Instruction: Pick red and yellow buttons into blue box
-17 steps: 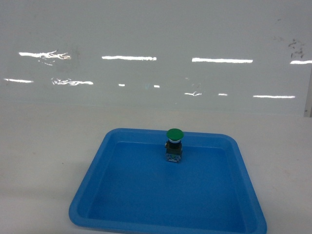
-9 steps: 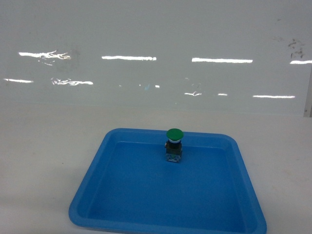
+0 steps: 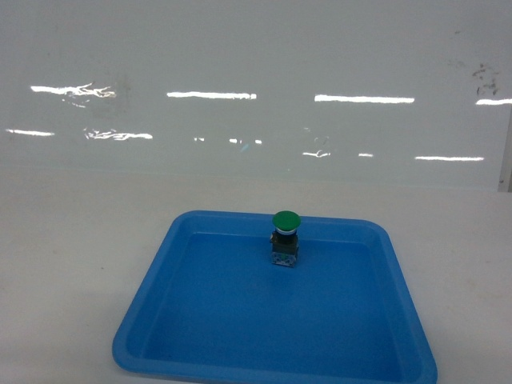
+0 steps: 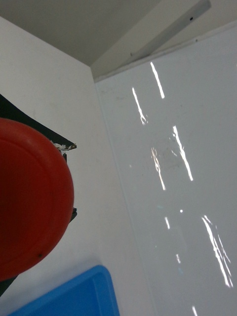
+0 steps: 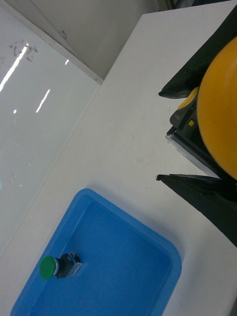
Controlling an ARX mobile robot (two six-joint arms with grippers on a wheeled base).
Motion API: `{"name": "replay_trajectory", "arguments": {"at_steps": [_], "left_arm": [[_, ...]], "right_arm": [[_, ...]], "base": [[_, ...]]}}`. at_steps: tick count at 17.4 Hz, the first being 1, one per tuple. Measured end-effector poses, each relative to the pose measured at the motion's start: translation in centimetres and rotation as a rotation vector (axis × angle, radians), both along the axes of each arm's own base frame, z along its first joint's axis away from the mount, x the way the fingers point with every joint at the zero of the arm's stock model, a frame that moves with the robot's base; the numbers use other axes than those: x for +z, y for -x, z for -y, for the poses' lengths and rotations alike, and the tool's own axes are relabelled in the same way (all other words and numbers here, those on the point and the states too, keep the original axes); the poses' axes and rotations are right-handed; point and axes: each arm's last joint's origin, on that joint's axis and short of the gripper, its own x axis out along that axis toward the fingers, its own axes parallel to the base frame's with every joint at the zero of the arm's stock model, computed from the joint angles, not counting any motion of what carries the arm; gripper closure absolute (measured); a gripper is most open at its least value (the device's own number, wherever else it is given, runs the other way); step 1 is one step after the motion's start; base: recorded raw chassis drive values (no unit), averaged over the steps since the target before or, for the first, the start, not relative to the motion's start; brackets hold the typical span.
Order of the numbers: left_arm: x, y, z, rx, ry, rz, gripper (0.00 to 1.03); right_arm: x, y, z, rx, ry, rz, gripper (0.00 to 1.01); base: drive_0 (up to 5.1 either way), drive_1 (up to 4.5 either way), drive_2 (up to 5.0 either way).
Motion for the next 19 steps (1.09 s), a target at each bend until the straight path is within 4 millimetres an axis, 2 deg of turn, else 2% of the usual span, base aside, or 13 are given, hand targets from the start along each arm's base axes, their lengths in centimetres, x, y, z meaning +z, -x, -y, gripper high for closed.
{"name": "replay_trajectory", "arguments": {"at_steps": [10,19], "left_arm": [[-0.11,0.32,0.09,-0.013,-0.007,-0.009,0.77],[-0.13,0.31,0.09,-0.013,-0.007,-0.009,0.77]], "right_arm": [[0.0,0.0,0.0,0.0,0.0,0.0,0.61],[0.02,-0.01,0.0,0.0,0.0,0.002,0.61]], "base": [[0.0,0.0,0.0],[0.1,-4.02,4.2]]}}
